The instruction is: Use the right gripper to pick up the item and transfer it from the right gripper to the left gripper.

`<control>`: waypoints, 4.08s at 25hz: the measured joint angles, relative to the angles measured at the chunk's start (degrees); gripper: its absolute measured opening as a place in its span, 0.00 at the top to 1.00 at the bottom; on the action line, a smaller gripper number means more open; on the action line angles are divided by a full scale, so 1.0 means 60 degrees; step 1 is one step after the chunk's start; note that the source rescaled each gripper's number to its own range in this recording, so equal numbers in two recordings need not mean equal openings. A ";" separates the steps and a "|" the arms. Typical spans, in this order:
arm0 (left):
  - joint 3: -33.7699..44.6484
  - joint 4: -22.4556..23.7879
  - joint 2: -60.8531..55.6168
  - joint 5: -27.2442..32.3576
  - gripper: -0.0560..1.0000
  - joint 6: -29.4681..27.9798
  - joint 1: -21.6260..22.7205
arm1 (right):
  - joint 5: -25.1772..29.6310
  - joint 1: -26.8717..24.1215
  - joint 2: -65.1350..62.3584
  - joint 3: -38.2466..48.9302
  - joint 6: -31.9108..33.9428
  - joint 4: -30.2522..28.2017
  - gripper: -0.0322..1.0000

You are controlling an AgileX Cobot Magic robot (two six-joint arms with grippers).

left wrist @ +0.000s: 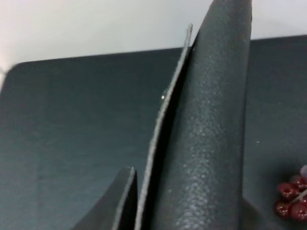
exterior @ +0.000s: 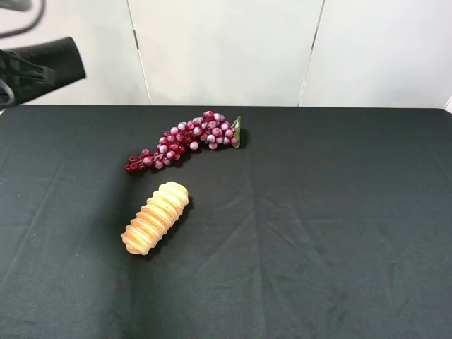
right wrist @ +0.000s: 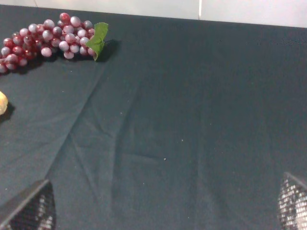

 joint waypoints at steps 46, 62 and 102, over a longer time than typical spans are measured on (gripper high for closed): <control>-0.0003 -0.0014 0.3550 -0.1391 0.00 -0.0160 0.0632 | 0.0002 0.0000 0.0000 0.0000 0.0026 0.0000 0.00; -0.0003 -0.0598 0.0418 0.1413 0.00 0.0877 0.0632 | -0.0008 0.0000 0.0000 0.0000 0.0026 0.0000 0.00; 0.0294 -0.6918 -1.0770 0.8548 0.01 0.6938 0.0632 | 0.0003 0.0000 0.0000 0.0000 0.0026 0.0008 0.00</control>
